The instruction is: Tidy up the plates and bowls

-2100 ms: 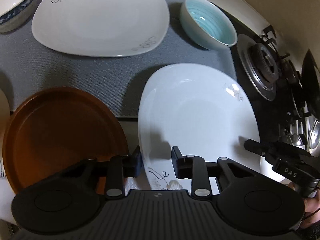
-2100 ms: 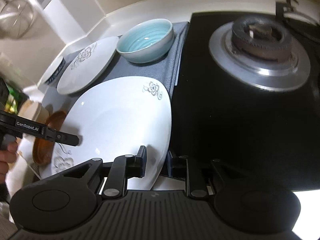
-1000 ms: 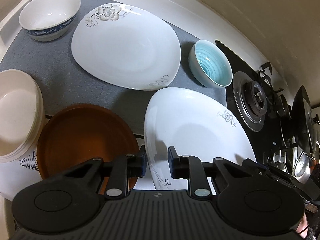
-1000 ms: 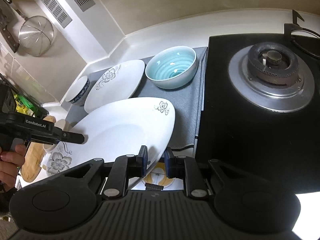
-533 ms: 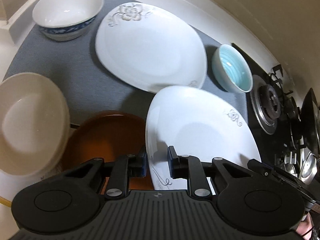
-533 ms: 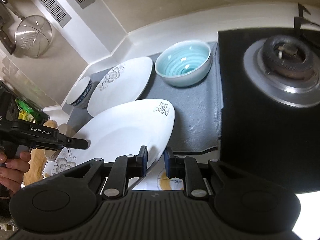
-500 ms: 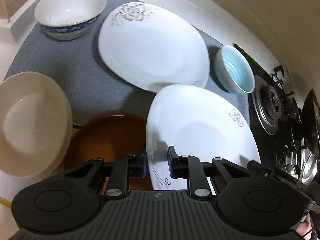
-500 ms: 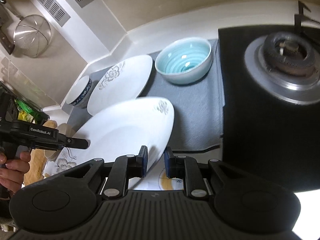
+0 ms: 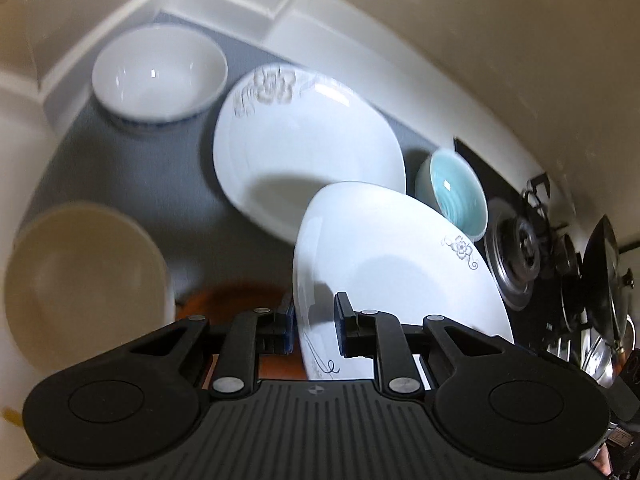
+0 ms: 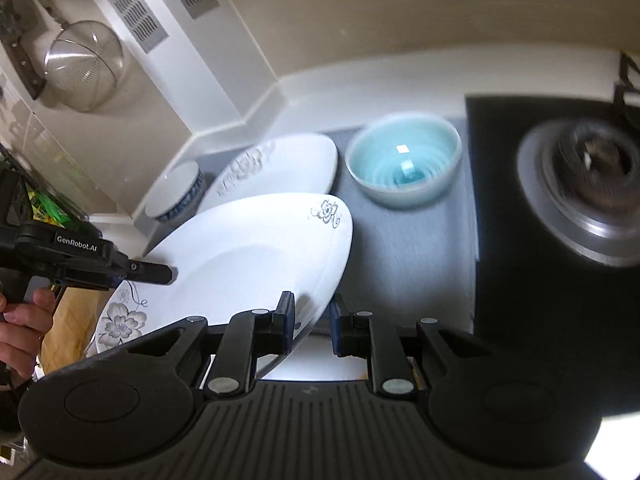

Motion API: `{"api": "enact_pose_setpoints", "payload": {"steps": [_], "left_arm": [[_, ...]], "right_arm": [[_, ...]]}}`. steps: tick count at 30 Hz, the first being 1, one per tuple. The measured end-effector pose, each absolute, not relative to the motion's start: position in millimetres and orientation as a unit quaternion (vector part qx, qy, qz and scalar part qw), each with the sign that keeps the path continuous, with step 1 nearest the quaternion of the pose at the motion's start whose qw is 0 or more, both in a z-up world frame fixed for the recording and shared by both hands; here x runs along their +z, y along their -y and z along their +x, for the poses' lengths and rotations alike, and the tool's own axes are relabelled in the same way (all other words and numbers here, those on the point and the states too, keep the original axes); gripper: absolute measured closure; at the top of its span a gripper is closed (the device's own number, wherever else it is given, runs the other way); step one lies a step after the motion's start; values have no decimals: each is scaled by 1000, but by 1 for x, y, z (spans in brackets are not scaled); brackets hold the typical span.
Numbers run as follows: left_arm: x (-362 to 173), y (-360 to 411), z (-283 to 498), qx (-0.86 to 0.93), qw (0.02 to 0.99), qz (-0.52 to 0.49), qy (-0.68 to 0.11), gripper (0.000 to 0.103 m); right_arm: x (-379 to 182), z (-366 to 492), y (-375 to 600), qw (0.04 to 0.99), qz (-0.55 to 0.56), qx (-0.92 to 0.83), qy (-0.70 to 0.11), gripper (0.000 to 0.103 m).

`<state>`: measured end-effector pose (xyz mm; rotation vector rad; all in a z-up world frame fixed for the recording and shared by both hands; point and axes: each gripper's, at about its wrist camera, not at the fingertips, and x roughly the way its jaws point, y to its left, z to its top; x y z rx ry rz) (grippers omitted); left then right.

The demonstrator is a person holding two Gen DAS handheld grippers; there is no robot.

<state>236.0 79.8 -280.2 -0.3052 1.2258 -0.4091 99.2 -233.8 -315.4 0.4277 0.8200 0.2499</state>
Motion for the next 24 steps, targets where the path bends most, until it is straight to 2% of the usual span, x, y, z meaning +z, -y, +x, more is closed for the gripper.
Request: {"api": "enact_pose_setpoints", "payload": {"steps": [13, 24], "left_arm": [[-305, -96, 320, -154, 788, -147, -578, 82], [-323, -91, 343, -140, 791, -124, -583, 82]], "right_arm": [[-330, 182, 201, 884, 179, 132, -411, 83], [-344, 206, 192, 884, 178, 103, -421, 83]]}}
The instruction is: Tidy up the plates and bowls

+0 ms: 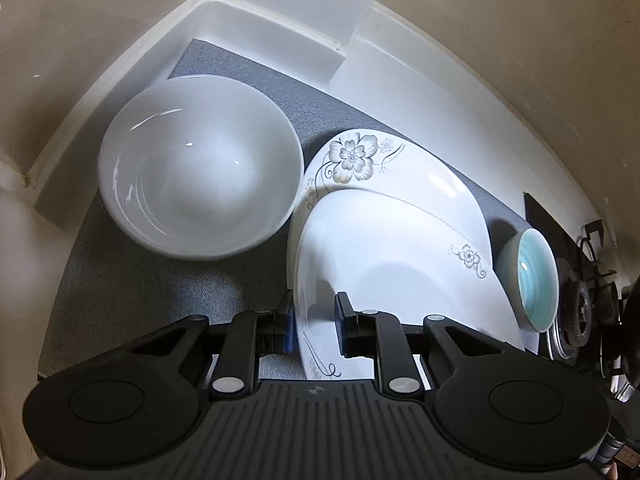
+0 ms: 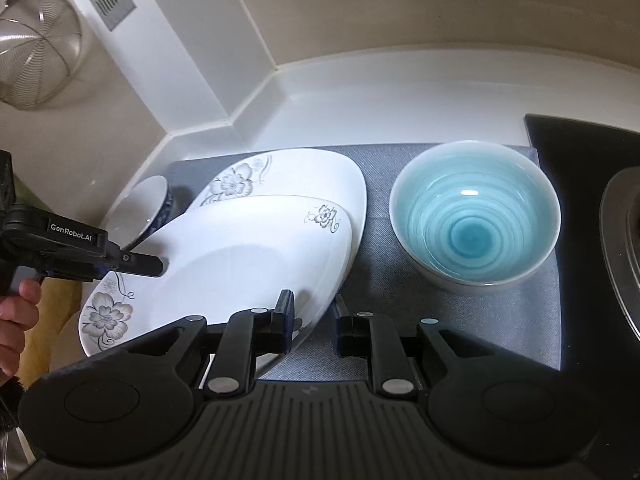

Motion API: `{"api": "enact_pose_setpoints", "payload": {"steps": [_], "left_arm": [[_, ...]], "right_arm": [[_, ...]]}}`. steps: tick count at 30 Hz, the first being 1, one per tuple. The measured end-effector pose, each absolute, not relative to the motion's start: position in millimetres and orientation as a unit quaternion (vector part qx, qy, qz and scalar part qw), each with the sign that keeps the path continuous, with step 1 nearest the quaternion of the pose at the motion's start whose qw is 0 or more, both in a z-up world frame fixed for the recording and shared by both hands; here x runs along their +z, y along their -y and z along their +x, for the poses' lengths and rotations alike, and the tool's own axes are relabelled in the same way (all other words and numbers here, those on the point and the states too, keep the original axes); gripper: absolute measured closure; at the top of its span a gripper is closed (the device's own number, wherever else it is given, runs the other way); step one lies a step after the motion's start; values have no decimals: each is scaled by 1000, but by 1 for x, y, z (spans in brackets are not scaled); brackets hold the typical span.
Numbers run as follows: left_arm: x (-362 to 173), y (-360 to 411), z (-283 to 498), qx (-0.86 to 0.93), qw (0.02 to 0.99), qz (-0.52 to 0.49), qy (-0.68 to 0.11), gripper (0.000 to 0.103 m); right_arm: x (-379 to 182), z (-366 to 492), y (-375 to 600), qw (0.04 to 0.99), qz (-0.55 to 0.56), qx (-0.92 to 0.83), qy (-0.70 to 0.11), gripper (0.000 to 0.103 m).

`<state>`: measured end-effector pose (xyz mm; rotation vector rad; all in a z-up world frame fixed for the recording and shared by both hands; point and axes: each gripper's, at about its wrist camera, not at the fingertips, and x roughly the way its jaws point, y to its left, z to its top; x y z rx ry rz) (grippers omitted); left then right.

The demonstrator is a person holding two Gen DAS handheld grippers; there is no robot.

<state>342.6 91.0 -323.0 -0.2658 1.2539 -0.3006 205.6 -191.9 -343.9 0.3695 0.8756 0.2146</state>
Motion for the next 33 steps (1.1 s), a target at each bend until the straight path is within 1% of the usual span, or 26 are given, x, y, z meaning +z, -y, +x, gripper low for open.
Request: {"api": "enact_pose_setpoints", "payload": {"steps": [4, 10, 15, 17, 24, 27, 28, 30, 31, 33], "left_arm": [[-322, -90, 344, -140, 797, -108, -577, 82], [-331, -96, 348, -130, 791, -131, -583, 82], [-332, -99, 343, -123, 798, -140, -573, 81], [-331, -104, 340, -117, 785, -163, -585, 81], [-318, -118, 304, -122, 772, -194, -592, 81], [-315, -110, 293, -125, 778, -181, -589, 85], [-313, -106, 291, -124, 785, -168, -583, 89], [-314, -100, 292, -122, 794, -153, -575, 93], [-316, -99, 294, -124, 795, -152, -574, 98], [-319, -98, 297, -126, 796, -148, -573, 100]], "right_arm": [[-346, 211, 188, 885, 178, 94, -420, 83], [-354, 215, 183, 887, 181, 70, -419, 83], [-354, 215, 177, 895, 174, 52, -408, 83], [-355, 217, 177, 896, 172, 50, -405, 83], [-354, 222, 177, 902, 173, 30, -394, 86], [-355, 223, 173, 906, 157, 17, -393, 85], [-356, 221, 174, 904, 162, 15, -394, 85], [-359, 217, 178, 899, 179, 19, -399, 85], [-358, 214, 179, 897, 184, 23, -401, 84], [-352, 205, 179, 899, 185, 27, -396, 83]]}}
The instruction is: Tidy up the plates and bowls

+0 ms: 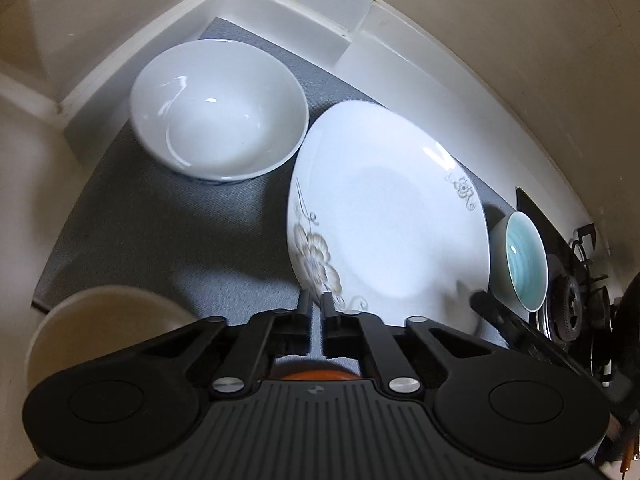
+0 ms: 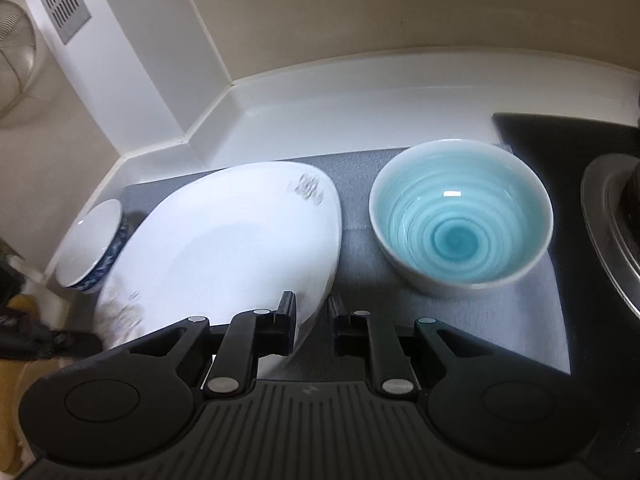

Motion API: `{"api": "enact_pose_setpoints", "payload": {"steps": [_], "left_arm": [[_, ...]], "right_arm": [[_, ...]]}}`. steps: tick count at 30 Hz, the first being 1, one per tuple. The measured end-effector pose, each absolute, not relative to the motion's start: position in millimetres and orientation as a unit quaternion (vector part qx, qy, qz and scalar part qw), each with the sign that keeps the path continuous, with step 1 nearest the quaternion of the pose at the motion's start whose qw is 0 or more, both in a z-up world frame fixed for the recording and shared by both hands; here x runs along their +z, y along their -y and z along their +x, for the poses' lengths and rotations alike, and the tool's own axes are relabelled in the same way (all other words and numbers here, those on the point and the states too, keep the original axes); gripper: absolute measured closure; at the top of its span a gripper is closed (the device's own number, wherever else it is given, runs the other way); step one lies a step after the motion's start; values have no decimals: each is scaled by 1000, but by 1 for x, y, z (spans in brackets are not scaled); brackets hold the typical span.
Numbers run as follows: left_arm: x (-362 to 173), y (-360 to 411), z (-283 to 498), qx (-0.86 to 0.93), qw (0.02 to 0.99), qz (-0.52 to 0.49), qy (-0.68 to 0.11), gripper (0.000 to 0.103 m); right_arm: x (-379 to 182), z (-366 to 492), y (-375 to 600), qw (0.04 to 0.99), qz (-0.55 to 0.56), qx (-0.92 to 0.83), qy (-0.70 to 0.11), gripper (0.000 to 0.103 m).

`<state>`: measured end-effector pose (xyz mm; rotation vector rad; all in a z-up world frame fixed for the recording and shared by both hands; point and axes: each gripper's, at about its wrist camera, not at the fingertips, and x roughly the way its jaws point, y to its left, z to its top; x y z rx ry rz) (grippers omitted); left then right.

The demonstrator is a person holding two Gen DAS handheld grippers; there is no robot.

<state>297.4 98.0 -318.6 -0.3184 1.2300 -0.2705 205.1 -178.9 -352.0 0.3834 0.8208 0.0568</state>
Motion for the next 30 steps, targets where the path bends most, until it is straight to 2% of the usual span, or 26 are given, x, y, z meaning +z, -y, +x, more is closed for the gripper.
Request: {"api": "enact_pose_setpoints", "payload": {"steps": [5, 7, 12, 17, 20, 22, 24, 27, 30], "left_arm": [[-324, -97, 300, -121, 803, -130, -569, 100], [-324, -96, 299, -124, 807, -123, -564, 100], [-329, -100, 305, -123, 808, -117, -565, 101], [-323, -108, 294, -132, 808, -127, -561, 101], [-317, -113, 280, -132, 804, -135, -564, 96], [-317, -115, 270, -128, 794, -146, -576, 94], [-317, -114, 261, -132, 786, -151, -585, 90], [-316, -110, 246, -137, 781, -139, -593, 87], [-313, -105, 237, -137, 782, -125, -594, 79]], "right_arm": [[-347, 192, 176, 893, 192, 45, -405, 78], [-349, 192, 175, 890, 198, 47, -409, 69], [-357, 195, 171, 887, 196, 45, -416, 70], [-354, 190, 169, 887, 193, 50, -416, 67], [-349, 173, 161, 885, 183, 83, -420, 45], [-349, 157, 151, 883, 170, 99, -425, 21], [-354, 140, 142, 877, 164, 115, -436, 11], [-360, 122, 126, 873, 138, 133, -449, 11], [-369, 118, 118, 847, 161, 178, -475, 11]]}}
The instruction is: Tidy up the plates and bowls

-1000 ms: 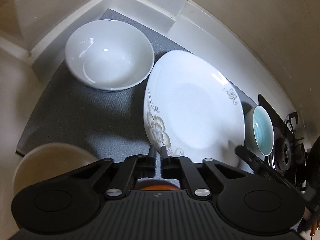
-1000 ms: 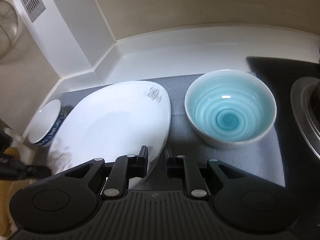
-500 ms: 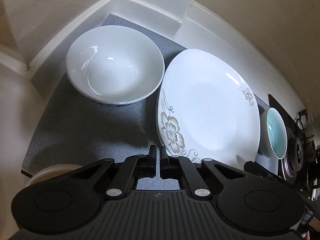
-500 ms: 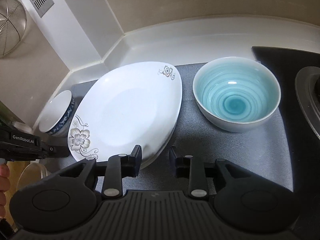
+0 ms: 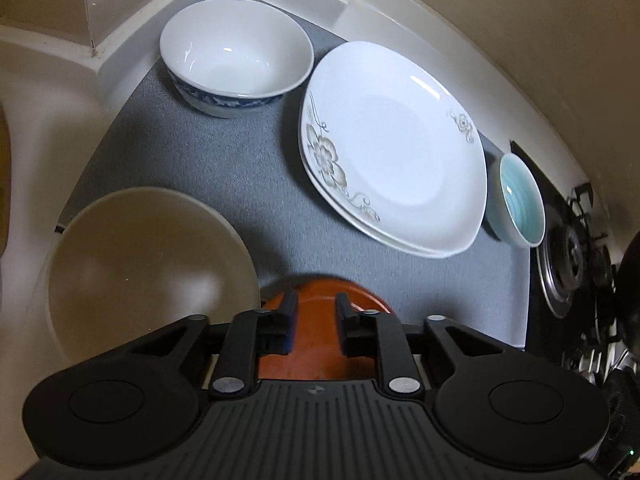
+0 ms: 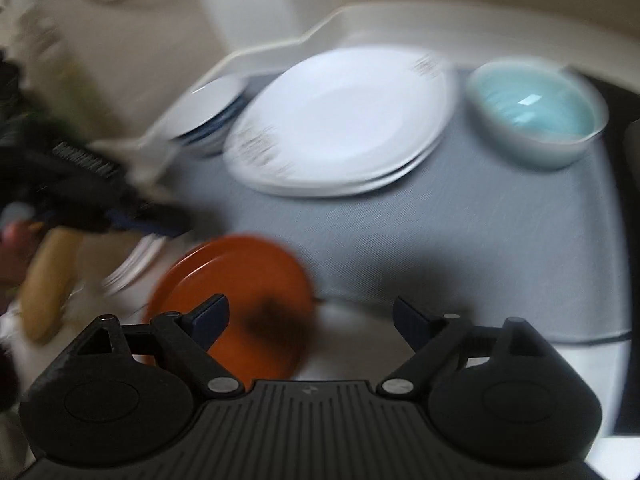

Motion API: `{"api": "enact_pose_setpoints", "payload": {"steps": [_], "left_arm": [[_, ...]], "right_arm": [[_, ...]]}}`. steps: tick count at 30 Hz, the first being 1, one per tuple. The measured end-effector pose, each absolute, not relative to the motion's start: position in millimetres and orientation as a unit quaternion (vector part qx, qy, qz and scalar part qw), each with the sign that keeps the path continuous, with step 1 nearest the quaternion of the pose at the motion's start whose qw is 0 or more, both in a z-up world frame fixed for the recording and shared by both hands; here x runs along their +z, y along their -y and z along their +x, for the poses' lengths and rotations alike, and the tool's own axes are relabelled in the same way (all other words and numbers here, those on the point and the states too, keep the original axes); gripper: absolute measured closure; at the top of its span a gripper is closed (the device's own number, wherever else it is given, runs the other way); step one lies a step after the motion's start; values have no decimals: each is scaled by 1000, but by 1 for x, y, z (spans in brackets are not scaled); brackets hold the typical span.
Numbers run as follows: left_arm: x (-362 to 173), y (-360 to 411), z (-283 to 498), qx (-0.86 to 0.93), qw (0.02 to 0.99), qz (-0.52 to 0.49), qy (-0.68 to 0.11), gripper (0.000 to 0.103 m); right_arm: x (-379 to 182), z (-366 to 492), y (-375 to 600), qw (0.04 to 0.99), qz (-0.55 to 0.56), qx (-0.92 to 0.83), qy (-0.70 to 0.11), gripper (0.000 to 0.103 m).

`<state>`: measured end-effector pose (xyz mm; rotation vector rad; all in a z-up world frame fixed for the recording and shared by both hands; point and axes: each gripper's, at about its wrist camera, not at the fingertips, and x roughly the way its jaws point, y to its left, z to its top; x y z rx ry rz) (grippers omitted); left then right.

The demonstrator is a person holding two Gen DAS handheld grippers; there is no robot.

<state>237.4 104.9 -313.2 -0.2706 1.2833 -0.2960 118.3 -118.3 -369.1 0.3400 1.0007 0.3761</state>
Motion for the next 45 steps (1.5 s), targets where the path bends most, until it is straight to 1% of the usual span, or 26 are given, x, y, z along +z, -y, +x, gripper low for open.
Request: {"api": "enact_pose_setpoints", "payload": {"steps": [2, 3, 5, 6, 7, 9, 10, 11, 13, 14, 17, 19, 20, 22, 23, 24, 26, 27, 28, 29, 34, 39, 44, 45], "left_arm": [[-311, -100, 234, -143, 783, -117, -594, 79], [-311, -100, 232, -147, 782, -115, -594, 79], [-310, -99, 227, -152, 781, -110, -595, 79], [-310, -97, 227, -154, 781, -108, -596, 79], [-311, -95, 226, -154, 779, -105, -599, 79], [-313, -92, 223, -158, 775, -105, -602, 79], [-314, -91, 222, -160, 774, -105, -604, 76], [-315, -90, 222, -160, 771, -107, -607, 74], [-315, -89, 219, -165, 769, -103, -609, 73], [-315, -88, 218, -166, 770, -98, -609, 72], [-314, -85, 215, -171, 771, -88, -607, 63], [-315, -82, 213, -175, 769, -81, -610, 52], [-316, -81, 213, -177, 766, -77, -613, 49], [-317, -75, 210, -188, 763, -73, -614, 46], [-319, -72, 209, -192, 762, -68, -615, 46], [-320, -70, 207, -190, 765, -65, -612, 49], [-321, -63, 204, -192, 777, -47, -598, 59], [-323, -59, 203, -193, 781, -32, -593, 70], [-325, -56, 203, -188, 783, -23, -592, 78], [-327, -54, 203, -186, 783, -19, -593, 80], [-342, -44, 204, -188, 781, 2, -595, 84], [-354, -40, 203, -186, 779, 14, -599, 86], [-353, -43, 202, -189, 779, 11, -597, 86], [-353, -42, 202, -190, 780, 11, -596, 86]], "right_arm": [[-373, 116, 109, 849, 129, 161, -486, 21], [-373, 115, 106, 852, 111, 158, -486, 29], [-371, 113, 101, 855, 82, 158, -486, 37], [-370, 112, 99, 856, 66, 158, -488, 44], [-369, 112, 99, 857, 52, 155, -489, 55], [-368, 112, 108, 858, 42, 143, -492, 67], [-368, 113, 114, 858, 41, 139, -494, 73], [-367, 113, 121, 859, 37, 128, -494, 75], [-367, 113, 136, 862, 33, 102, -496, 87], [-367, 112, 145, 860, 43, 96, -499, 87], [-368, 106, 168, 857, 73, 91, -502, 86], [-368, 100, 174, 857, 81, 91, -500, 85], [-367, 97, 177, 859, 87, 86, -497, 83], [-366, 93, 177, 865, 95, 63, -489, 70], [-366, 92, 177, 865, 99, 64, -488, 68], [-365, 92, 176, 865, 106, 71, -485, 67], [-362, 91, 174, 871, 109, 73, -473, 67], [-360, 90, 172, 875, 100, 68, -470, 67], [-359, 90, 170, 877, 89, 63, -467, 67], [-358, 89, 168, 879, 80, 61, -466, 67], [-360, 88, 169, 877, 80, 61, -469, 67], [-364, 83, 174, 874, 118, 63, -466, 70], [-370, 79, 163, 879, 94, 78, -461, 70], [-370, 78, 161, 883, 82, 81, -456, 71]]}}
